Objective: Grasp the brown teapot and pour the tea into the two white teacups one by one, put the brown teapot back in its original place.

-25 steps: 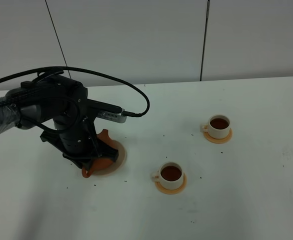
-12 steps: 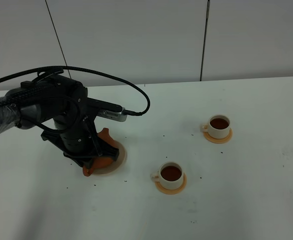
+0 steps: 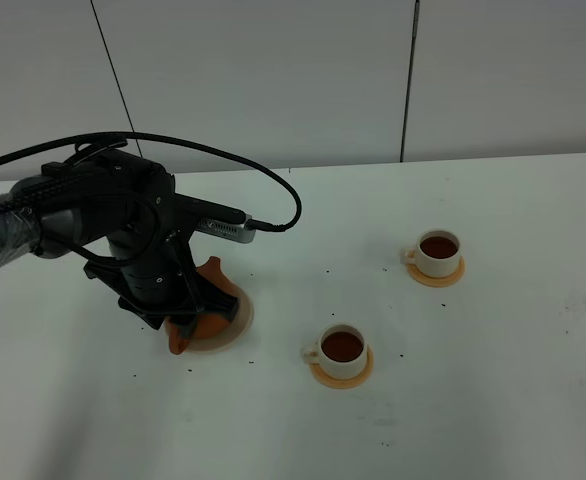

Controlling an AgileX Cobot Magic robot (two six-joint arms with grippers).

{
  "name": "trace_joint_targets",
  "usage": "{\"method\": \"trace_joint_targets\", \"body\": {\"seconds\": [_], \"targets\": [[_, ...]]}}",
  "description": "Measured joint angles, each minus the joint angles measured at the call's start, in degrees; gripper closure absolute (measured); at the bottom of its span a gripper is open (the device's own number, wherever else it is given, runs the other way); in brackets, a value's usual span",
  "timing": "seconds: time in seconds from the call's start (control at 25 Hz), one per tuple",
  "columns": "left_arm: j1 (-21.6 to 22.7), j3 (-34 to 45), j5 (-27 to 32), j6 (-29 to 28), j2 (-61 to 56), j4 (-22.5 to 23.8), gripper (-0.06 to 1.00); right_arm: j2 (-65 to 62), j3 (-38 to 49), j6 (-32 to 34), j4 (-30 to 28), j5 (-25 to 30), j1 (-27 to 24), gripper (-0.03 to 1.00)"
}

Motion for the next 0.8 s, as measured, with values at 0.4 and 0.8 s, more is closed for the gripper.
{"method": "trace_joint_targets", "body": {"seconds": [0.4,0.8], "targets": [[0.0,0.0,2.9,1.4,-4.7,0.0,0.4,0.0,0.0,0.0,0.0,0.0,0.0,0.73],[0.0,0.0,18.1,1.5,-12.4,3.9,0.4,0.0,0.0,0.0,0.0,0.0,0.0,0.73]]}}
